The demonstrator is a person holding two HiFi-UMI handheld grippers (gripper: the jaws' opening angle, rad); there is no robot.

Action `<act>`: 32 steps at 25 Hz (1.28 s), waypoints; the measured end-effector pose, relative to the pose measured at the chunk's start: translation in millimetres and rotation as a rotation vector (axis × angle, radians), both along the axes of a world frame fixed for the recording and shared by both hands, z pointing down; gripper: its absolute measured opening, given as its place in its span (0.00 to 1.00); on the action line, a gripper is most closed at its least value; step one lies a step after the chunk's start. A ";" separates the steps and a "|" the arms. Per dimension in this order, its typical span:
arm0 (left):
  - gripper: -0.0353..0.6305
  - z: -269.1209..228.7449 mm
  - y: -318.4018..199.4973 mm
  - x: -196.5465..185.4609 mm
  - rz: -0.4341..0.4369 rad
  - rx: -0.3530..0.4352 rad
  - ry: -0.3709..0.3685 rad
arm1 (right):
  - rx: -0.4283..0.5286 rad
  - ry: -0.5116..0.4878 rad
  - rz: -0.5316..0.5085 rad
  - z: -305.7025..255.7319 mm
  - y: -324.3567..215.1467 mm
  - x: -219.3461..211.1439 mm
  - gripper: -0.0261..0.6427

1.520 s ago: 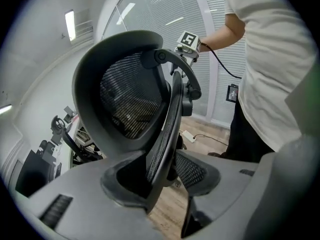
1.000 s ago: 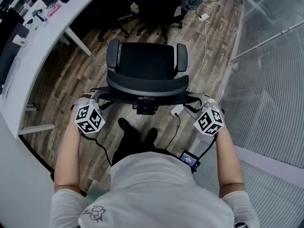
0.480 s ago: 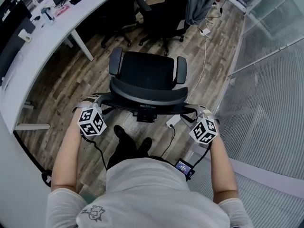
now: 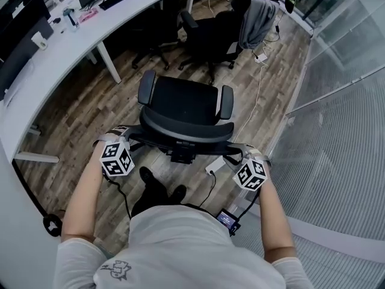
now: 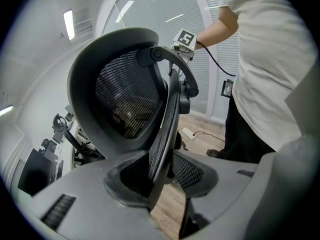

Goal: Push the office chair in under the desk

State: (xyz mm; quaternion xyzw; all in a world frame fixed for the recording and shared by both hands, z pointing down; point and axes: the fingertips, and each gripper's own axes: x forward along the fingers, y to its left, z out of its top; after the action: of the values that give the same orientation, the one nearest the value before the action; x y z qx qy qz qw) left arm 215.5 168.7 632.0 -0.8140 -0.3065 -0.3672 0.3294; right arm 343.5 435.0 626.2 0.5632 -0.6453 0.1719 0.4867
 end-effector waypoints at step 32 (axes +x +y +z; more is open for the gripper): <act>0.27 -0.4 -131.2 -137.2 -0.391 0.015 -0.009 | -0.032 -0.010 -0.366 4.3 -205.0 -43.5 0.27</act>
State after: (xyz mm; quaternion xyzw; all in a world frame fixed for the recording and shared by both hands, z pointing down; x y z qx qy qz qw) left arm 78.4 37.4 631.6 -0.8540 -0.1414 -0.4301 0.2563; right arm 300.0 230.0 630.5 0.4275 -0.7367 0.0936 0.5155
